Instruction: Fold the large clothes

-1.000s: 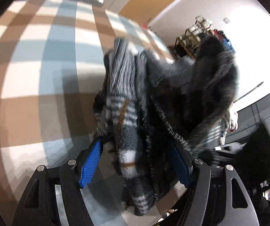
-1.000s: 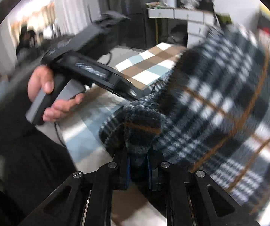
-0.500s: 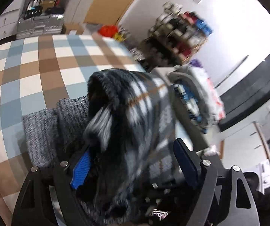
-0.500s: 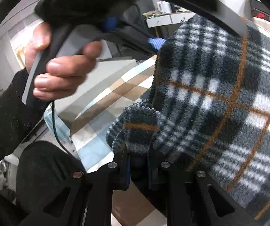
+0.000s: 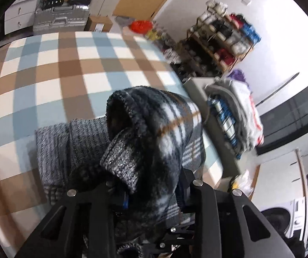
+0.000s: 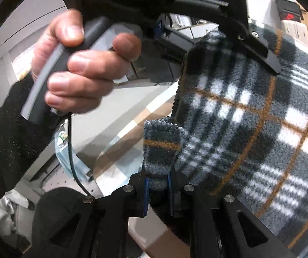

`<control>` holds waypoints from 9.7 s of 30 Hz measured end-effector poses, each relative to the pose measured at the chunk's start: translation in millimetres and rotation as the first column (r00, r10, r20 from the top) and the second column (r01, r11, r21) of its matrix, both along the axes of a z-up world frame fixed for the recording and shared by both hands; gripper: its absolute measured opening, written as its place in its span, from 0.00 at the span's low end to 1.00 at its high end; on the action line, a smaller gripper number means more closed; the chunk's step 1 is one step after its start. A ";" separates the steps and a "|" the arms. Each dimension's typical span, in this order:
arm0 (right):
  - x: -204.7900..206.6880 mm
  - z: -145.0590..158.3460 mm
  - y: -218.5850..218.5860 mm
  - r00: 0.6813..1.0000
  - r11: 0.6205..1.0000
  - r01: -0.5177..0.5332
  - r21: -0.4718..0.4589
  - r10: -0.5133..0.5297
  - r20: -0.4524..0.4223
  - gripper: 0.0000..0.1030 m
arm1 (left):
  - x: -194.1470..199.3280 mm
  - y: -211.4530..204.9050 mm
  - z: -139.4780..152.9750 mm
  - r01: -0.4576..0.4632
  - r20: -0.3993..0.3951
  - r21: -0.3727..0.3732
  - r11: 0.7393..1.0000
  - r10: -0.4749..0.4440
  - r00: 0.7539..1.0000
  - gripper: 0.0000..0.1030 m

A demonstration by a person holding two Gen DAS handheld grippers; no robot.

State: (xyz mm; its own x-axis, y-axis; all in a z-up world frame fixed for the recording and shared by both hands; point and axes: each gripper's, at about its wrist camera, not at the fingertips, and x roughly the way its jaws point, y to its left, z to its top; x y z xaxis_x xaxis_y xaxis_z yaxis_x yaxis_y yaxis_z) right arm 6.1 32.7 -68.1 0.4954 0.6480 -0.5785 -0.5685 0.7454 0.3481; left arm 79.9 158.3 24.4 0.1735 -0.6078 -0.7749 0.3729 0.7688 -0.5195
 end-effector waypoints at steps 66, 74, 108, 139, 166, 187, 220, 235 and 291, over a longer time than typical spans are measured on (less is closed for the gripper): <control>70.6 71.0 -33.1 0.956 0.943 0.254 -0.216 -0.279 -0.095 0.87 | -21.5 85.5 -113.1 -0.332 -0.011 0.090 0.939 0.334 0.942 0.66; 172.9 11.5 48.5 0.944 0.816 0.130 -0.563 -0.275 -0.180 0.56 | -30.3 103.3 -128.8 -0.325 -0.050 0.023 0.946 0.325 0.944 0.66; 84.8 83.7 -99.2 0.973 0.987 0.151 -0.062 -0.160 -0.165 0.82 | -110.7 80.5 -42.8 -0.249 0.031 -0.065 0.966 0.251 0.967 0.66; 20.2 -55.8 -151.5 0.897 0.817 0.296 0.495 -0.059 -0.438 0.85 | -45.4 6.4 14.7 -0.102 0.151 -0.060 0.993 0.110 0.982 0.66; -0.6 -47.1 -136.2 0.914 0.904 0.216 0.370 -0.055 -0.402 0.87 | -12.5 -9.5 -46.2 -0.150 0.013 -0.024 0.988 0.150 0.989 0.65; 0.3 -66.0 -167.3 0.860 0.790 0.336 0.513 -0.036 -0.508 0.84 | -100.5 -1.8 -76.7 -0.153 0.008 0.058 0.987 0.152 0.988 0.65; 80.0 -41.4 -150.5 0.884 0.979 0.197 -0.056 -0.202 -0.422 1.00 | -74.0 50.9 -97.1 -0.277 -0.008 0.023 0.961 0.277 0.961 0.81; 67.0 -55.0 -158.8 0.876 0.978 0.203 0.051 -0.158 -0.455 0.86 | -66.1 94.1 -109.4 -0.423 -0.196 -0.157 0.892 0.392 0.899 0.82; 12.9 -2.4 -58.2 0.907 0.959 0.232 0.161 -0.153 -0.391 0.60 | -74.7 103.5 -33.8 -0.205 -0.068 -0.192 0.960 0.195 0.978 0.27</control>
State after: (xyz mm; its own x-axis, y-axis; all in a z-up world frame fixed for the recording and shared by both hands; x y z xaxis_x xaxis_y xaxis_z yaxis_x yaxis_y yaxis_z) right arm 19.0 -25.6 -70.4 0.3967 0.6826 -0.6137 -0.2210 0.7200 0.6579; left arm 5.2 261.8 -9.4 0.2726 -0.7055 -0.6542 0.1927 0.7062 -0.6813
